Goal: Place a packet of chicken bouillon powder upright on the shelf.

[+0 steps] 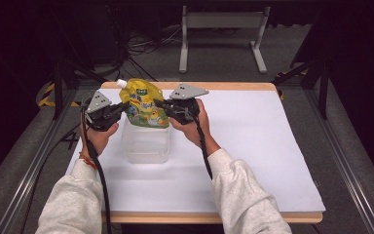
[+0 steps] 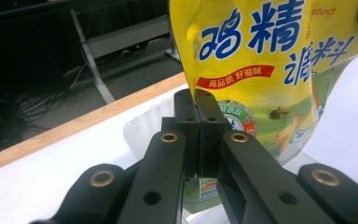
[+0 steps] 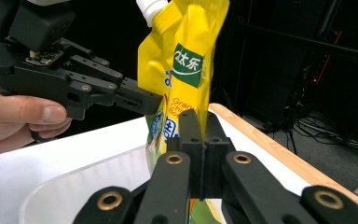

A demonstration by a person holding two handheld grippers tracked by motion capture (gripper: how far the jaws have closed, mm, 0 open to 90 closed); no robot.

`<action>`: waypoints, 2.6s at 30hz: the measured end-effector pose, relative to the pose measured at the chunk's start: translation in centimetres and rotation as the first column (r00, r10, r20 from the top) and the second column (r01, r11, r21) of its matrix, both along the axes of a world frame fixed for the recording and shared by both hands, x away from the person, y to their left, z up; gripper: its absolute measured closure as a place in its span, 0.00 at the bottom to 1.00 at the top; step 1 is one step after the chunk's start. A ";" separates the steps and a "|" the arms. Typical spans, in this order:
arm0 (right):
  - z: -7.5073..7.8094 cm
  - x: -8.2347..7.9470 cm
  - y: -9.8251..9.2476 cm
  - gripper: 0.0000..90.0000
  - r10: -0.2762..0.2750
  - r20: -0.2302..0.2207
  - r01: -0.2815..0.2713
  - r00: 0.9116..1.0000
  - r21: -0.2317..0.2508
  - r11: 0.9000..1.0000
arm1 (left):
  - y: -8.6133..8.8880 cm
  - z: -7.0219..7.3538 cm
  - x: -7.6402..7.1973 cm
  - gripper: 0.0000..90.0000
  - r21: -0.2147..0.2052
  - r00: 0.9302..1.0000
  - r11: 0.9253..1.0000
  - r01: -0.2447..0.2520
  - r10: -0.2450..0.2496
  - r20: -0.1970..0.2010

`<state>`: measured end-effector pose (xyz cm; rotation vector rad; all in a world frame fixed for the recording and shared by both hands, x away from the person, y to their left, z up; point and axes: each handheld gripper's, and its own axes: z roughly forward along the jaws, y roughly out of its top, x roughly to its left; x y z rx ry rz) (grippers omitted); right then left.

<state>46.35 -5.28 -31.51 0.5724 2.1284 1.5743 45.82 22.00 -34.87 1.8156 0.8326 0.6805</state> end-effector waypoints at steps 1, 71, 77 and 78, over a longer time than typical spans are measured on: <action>0.0 0.0 0.0 1.00 0.000 0.000 0.000 1.000 0.000 1.000 | 0.0 0.0 0.0 0.99 0.000 1.000 1.000 0.000 0.000 0.000; -5.6 0.5 0.8 0.91 -0.074 -0.151 0.056 0.986 -0.116 0.992 | -0.5 -4.1 -0.9 0.89 0.087 0.994 0.994 -0.065 0.072 -0.079; -5.1 0.0 0.3 0.87 -0.085 -0.135 0.067 0.987 -0.138 0.988 | 0.0 -3.5 -2.1 0.83 0.059 0.995 0.996 -0.073 0.076 -0.060; -5.0 -0.1 0.1 0.86 -0.088 -0.133 0.069 0.987 -0.139 0.988 | 0.2 -3.4 -2.4 0.79 0.047 0.995 0.996 -0.075 0.077 -0.062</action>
